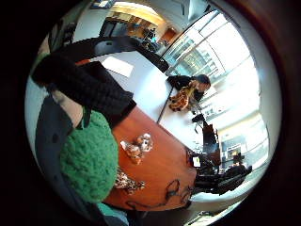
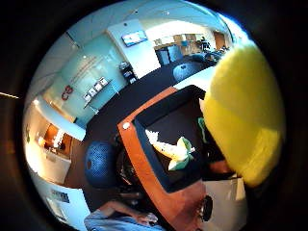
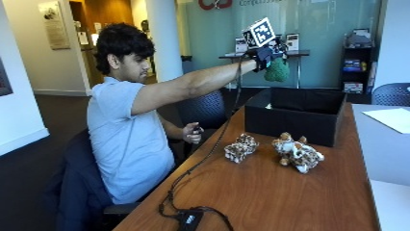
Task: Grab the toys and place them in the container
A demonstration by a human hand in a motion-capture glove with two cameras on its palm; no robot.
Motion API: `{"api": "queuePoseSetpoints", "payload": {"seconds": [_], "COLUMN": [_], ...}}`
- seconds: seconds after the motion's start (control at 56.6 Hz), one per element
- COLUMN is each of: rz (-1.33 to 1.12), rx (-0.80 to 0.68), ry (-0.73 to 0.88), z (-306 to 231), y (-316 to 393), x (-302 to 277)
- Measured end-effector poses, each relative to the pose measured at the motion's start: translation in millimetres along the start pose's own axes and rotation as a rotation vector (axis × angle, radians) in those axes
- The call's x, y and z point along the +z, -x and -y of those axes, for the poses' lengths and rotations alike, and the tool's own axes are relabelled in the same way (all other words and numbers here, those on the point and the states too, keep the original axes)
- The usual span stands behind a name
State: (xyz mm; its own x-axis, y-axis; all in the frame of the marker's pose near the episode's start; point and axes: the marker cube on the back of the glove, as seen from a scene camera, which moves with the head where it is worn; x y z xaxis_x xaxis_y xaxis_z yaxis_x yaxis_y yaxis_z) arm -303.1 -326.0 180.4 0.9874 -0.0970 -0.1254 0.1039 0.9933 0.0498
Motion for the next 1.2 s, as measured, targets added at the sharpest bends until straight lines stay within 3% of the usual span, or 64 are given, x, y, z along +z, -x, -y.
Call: {"api": "queuePoseSetpoints", "payload": {"seconds": [0.177,0.283,0.6,0.865,1.113,1.201], "rz": [0.088,0.035,0.041,-0.042,-0.014,0.138], "rx": [0.018,0.068,0.279,0.370,0.480,0.476], "ry": [0.274,0.231,0.341,0.671,0.803,0.743], "z": [-9,-12,-71,-151,-201,-214], "y": [-10,-31,-142,-201,-211,-214], "x": [29,34,52,160,257,268]}}
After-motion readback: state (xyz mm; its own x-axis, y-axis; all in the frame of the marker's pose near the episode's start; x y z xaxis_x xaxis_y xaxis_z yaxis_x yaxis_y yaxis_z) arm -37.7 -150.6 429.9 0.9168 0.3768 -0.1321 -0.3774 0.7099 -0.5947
